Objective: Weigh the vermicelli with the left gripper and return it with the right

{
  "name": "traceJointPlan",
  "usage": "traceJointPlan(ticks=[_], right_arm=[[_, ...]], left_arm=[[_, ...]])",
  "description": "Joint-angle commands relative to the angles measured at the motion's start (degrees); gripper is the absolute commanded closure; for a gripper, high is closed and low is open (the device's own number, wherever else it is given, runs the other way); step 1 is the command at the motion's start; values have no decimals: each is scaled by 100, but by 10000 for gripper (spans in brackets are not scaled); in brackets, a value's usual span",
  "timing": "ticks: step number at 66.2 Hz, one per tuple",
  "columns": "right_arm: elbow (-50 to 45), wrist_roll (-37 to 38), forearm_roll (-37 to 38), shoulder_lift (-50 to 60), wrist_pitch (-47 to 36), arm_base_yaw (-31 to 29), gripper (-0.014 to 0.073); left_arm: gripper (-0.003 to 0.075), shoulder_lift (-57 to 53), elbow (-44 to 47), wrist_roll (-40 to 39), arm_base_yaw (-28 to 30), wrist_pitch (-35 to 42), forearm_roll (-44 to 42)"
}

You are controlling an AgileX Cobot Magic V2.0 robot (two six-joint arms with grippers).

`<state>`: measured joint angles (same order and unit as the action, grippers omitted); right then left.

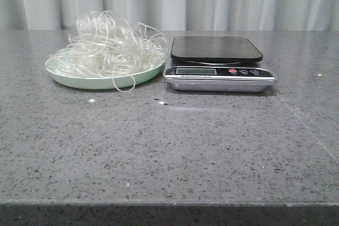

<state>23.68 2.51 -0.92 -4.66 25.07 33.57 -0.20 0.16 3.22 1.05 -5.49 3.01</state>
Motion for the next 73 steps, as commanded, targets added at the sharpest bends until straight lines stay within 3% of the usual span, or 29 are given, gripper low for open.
traceJointPlan(ticks=[1,26,33,43,51,59,73], right_arm=[[137,-54,-17,-61,-430,-29,429],[135,-54,92,-61,-431,-101,429],[69,-54,92,-61,-509,-629,429],[-252,-54,92,-61,-844,-2053,429],[-621,-54,-30,-61,-1243,-2856,429],[-1038,-54,-226,0,-1818,-3205,429],[-1835,-54,-238,572,-2584,-3219,429]], left_arm=[[575,-132,43,-59,2,414,-13],[575,-132,43,-59,2,414,-13],[575,-132,43,-59,2,414,-13],[575,-132,43,-59,2,414,-13],[575,-132,43,-59,2,414,-13],[575,-132,43,-59,2,414,-13],[575,-132,43,-59,2,414,-13]])
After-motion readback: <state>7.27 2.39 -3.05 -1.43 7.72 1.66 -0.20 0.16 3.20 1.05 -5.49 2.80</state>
